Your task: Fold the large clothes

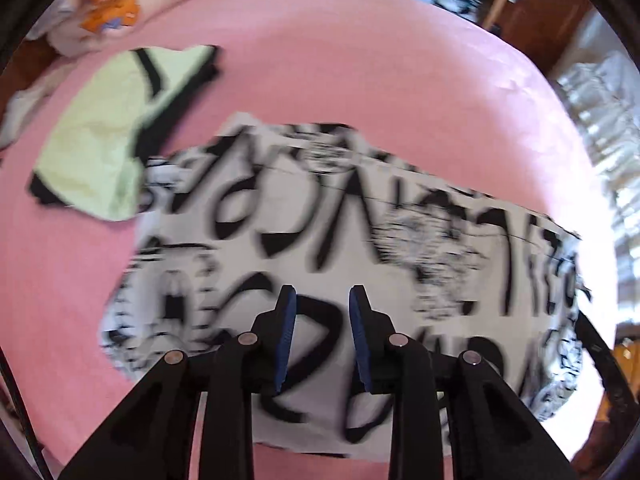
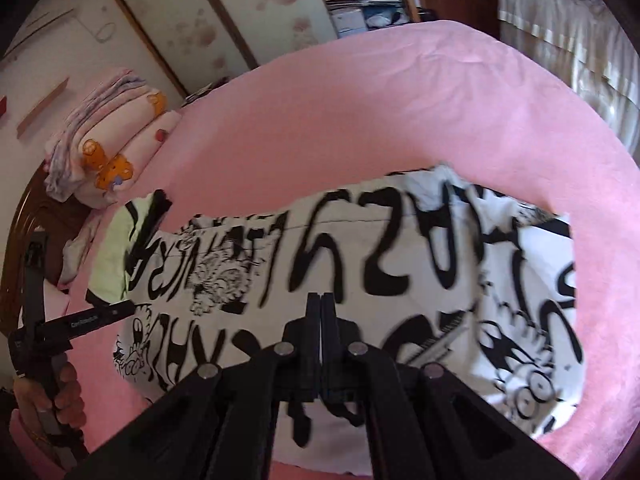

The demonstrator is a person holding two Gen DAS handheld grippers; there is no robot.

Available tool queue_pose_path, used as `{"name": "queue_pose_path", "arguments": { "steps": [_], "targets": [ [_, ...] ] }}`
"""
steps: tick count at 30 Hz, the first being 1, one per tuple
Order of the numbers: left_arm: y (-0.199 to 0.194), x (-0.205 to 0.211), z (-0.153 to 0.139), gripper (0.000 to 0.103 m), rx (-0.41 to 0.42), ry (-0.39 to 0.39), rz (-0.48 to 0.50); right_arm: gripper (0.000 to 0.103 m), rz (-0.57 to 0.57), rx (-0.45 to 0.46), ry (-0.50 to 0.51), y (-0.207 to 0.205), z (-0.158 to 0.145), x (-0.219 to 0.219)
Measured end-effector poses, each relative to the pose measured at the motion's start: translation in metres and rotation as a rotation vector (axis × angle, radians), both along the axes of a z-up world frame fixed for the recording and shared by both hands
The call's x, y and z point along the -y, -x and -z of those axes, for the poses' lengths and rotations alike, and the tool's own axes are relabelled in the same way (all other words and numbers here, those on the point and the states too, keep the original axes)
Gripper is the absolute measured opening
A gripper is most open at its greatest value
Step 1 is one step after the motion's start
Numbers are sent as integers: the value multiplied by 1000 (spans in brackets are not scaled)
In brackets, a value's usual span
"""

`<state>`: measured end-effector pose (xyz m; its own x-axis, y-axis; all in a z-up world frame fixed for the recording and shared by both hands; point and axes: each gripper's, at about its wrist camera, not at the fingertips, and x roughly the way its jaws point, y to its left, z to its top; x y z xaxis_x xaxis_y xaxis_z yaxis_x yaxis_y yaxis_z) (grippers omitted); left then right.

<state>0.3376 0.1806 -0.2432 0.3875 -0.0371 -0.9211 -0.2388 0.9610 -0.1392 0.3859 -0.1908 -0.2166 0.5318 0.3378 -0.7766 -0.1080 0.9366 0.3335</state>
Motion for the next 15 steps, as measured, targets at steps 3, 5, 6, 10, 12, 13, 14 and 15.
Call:
{"name": "queue_pose_path", "arguments": {
  "steps": [3, 5, 6, 10, 12, 13, 14, 15],
  "targets": [
    [-16, 42, 11, 26, -31, 36, 55, 0, -49, 0, -15, -23, 10, -33],
    [-27, 53, 23, 26, -61, 105, 89, 0, -72, -25, -73, -35, 21, -44],
    [-34, 57, 31, 26, -85, 142, 102, 0, -84, -36, -107, -41, 29, -49],
    [-50, 64, 56, 26, -143, 149, 68, 0, -97, -102, -94, -64, 66, -64],
    [-56, 59, 62, 26, -132, 166, 50, 0, -87, -118, -27, -73, 81, -66],
    [-60, 55, 65, 26, -127, 180, 43, 0, -75, -123, -43, -77, 88, -62],
    [-63, 50, 67, 26, -127, 197, 37, 0, -64, -127, -66, -80, 92, -56],
    [-65, 44, 69, 26, -127, 231, 18, 0, -59, -131, -85, -84, 96, -50]
  ]
}}
